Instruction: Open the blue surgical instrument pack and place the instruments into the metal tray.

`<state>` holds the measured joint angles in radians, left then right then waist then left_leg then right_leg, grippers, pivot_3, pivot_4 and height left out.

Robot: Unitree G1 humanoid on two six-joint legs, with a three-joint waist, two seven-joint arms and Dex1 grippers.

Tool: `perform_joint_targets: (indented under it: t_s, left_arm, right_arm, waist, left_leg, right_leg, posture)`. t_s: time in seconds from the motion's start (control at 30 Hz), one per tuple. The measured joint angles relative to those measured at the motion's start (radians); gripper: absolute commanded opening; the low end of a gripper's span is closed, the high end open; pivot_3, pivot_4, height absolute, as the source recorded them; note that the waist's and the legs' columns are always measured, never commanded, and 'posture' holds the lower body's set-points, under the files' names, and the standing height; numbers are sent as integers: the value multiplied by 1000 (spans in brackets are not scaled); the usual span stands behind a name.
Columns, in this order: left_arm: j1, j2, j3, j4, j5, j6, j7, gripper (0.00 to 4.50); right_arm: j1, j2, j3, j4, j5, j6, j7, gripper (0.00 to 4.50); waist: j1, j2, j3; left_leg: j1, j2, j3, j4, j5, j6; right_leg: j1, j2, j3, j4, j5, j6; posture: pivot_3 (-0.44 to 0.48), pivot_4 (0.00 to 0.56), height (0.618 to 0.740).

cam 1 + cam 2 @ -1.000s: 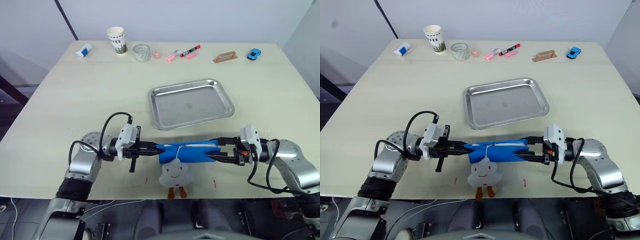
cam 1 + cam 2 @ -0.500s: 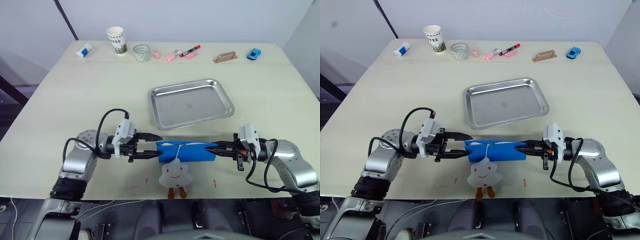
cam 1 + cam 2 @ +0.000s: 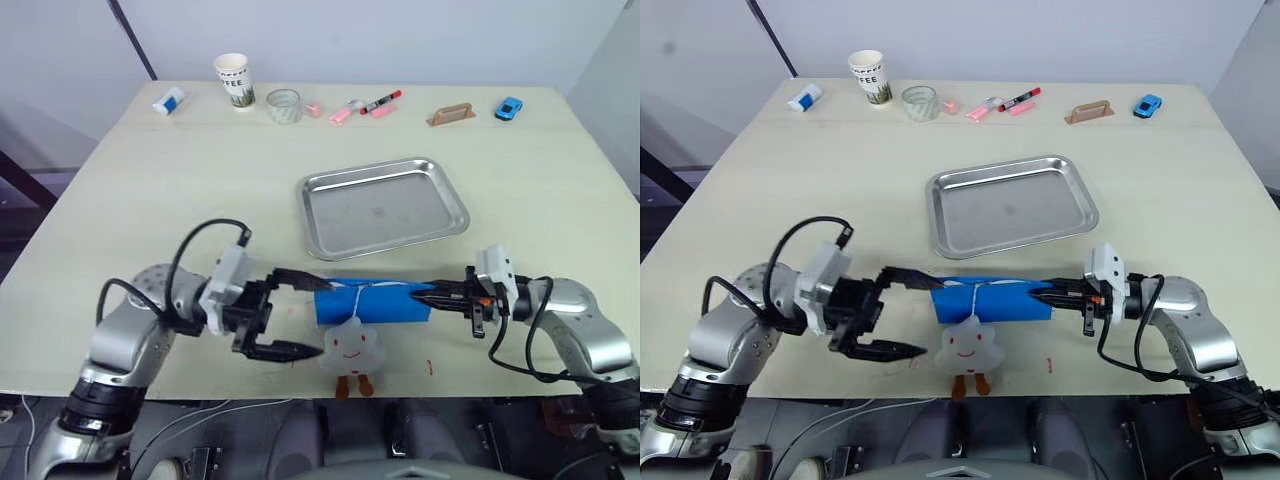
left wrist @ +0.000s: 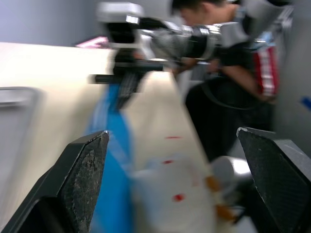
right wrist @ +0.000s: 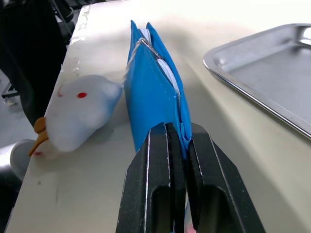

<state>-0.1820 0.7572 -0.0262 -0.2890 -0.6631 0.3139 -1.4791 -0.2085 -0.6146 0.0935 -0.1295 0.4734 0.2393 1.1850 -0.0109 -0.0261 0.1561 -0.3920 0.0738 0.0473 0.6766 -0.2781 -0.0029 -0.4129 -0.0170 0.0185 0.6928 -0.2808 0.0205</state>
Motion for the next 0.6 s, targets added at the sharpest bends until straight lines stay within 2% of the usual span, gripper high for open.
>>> perform_joint_targets:
  t_s: [0.27, 0.47, 0.57, 0.6]
  left_arm:
    - [12, -28, -167, 65, 181, -78, 9, 4485]
    - [-5, -43, -225, 169, 307, -206, 15, 4485]
    - [-15, -59, -229, 190, 317, -230, 20, 3708]
    - [-21, -67, -229, 199, 318, -233, 22, 3288]
  right_arm:
    - [-11, 2, 0, 0, 10, 45, -16, 0]
    - [-11, 2, -2, -8, 12, 57, -18, 0]
    - [-10, 2, -2, -10, 12, 62, -22, 0]
    - [-10, 2, -2, -10, 12, 62, -24, 0]
  waist:
    - [1, 0, 0]
    - [1, 0, 0]
    - [1, 0, 0]
    - [1, 0, 0]
  left_leg:
    - [0, 0, 0, 0, 0, 0]
    - [0, 0, 0, 0, 0, 0]
    - [0, 0, 0, 0, 0, 0]
    - [0, 0, 0, 0, 0, 0]
  right_leg:
    - [0, 0, 0, 0, 0, 0]
    - [0, 0, 0, 0, 0, 0]
    - [0, 0, 0, 0, 0, 0]
    - [0, 0, 0, 0, 0, 0]
  posture:
    - [0, 150, 725]
    - [0, 150, 725]
    - [0, 150, 725]
    - [0, 150, 725]
